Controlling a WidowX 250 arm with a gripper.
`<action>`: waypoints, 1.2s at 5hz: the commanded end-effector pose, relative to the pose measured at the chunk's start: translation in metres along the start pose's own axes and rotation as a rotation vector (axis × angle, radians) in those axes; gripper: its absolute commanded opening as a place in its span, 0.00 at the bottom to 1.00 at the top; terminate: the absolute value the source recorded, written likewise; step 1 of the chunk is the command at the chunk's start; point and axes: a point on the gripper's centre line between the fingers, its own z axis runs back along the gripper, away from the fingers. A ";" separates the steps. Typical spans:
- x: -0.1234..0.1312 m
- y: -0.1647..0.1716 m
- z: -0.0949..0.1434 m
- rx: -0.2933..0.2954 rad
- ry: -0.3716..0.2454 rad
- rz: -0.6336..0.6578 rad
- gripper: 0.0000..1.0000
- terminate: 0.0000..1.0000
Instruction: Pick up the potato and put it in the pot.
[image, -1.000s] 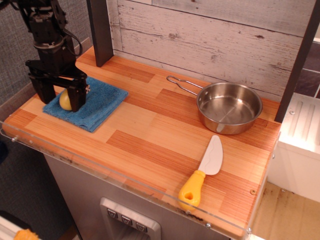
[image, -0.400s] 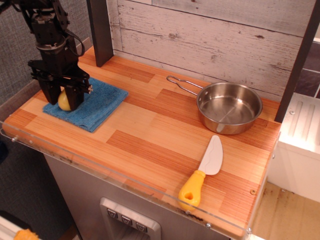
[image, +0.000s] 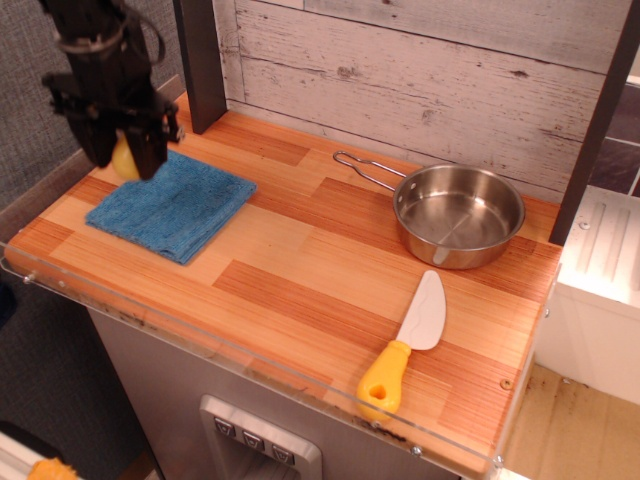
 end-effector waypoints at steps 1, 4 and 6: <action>0.030 -0.085 0.022 -0.129 -0.076 -0.066 0.00 0.00; 0.058 -0.220 0.032 -0.211 -0.055 -0.089 0.00 0.00; 0.061 -0.222 0.003 -0.190 -0.007 -0.082 0.00 0.00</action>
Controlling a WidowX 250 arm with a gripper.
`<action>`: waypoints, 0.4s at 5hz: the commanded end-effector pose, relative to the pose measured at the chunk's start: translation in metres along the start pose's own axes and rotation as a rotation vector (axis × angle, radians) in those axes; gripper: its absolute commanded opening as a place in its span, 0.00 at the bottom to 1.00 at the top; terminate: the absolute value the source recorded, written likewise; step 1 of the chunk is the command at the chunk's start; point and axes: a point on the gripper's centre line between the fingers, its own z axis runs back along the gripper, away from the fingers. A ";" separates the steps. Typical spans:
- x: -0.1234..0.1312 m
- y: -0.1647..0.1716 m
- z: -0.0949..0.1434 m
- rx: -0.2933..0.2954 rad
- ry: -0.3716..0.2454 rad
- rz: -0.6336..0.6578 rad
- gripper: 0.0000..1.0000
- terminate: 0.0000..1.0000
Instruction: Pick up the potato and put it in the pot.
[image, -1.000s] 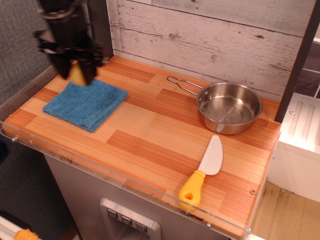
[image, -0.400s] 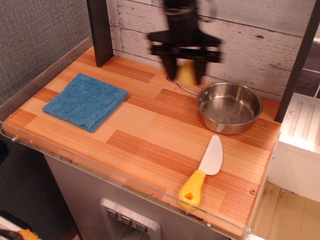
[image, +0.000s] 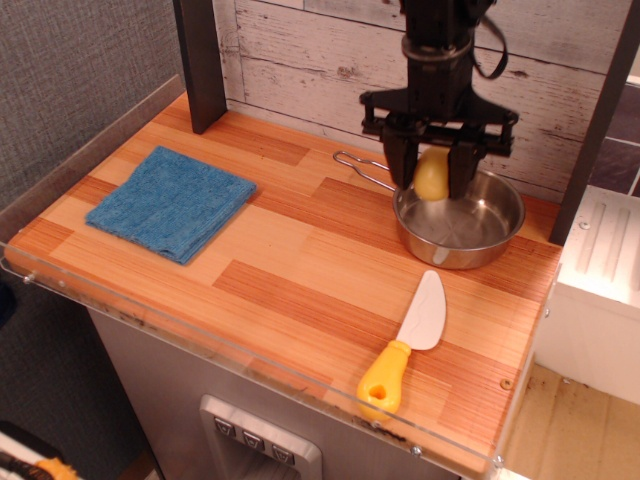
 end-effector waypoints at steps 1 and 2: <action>0.011 0.003 0.003 -0.006 -0.052 -0.005 0.00 0.00; 0.009 0.008 0.007 -0.010 -0.076 -0.004 1.00 0.00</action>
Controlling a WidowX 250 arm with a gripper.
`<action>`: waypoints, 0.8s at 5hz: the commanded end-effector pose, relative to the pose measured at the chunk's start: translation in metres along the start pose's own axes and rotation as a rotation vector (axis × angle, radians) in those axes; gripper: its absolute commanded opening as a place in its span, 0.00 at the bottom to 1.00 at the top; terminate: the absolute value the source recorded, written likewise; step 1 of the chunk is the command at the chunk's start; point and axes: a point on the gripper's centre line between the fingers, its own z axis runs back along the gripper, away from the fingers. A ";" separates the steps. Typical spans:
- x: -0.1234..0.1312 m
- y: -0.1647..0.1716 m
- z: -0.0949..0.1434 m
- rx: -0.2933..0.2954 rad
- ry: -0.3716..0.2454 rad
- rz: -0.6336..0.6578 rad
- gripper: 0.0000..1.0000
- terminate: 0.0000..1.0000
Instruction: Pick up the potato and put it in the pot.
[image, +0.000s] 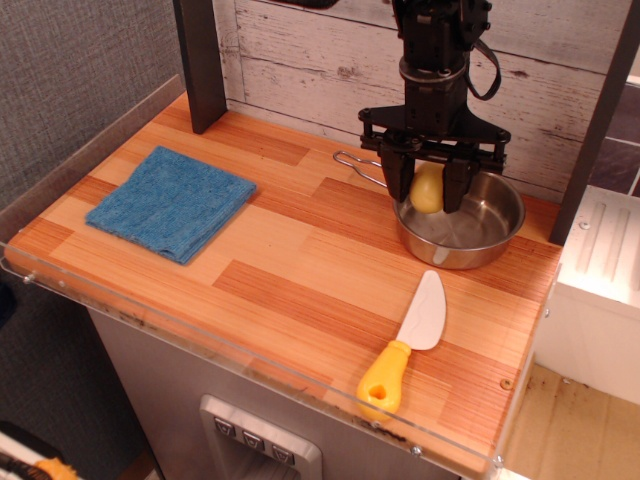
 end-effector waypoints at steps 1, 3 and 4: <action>0.004 0.006 0.028 -0.014 -0.092 0.004 1.00 0.00; -0.026 0.042 0.074 0.048 -0.092 0.023 1.00 0.00; -0.044 0.066 0.078 0.045 -0.028 0.016 1.00 0.00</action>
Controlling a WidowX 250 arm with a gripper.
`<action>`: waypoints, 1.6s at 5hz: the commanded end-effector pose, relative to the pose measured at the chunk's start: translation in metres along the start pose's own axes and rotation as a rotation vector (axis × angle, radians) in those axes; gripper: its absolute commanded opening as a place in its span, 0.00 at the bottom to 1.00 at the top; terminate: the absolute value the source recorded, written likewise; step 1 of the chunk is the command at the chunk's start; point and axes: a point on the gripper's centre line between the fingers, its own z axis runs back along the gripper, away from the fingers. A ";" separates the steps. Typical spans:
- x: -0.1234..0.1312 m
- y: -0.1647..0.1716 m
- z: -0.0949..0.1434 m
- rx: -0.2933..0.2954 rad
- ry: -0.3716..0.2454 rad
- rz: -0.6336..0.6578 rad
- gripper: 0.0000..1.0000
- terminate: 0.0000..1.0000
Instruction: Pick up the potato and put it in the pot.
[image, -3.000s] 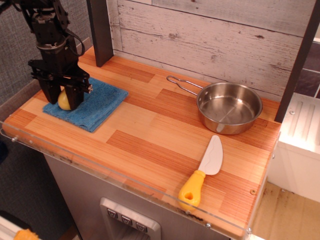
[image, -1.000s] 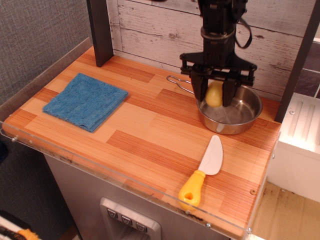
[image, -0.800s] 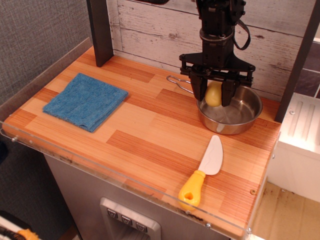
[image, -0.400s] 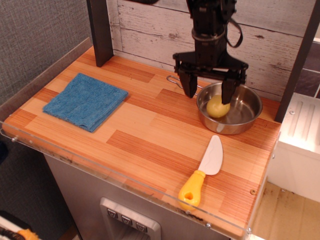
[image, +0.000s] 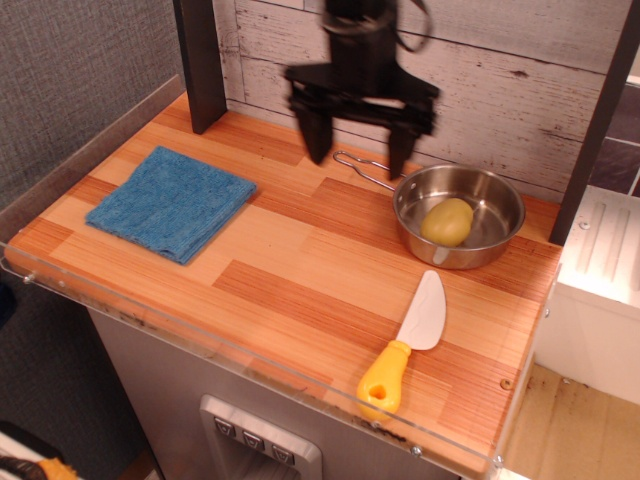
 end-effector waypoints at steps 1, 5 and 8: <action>-0.021 0.033 0.010 0.008 0.043 -0.018 1.00 0.00; -0.025 0.038 0.004 -0.014 0.047 -0.065 1.00 0.00; -0.025 0.038 0.004 -0.014 0.047 -0.065 1.00 0.00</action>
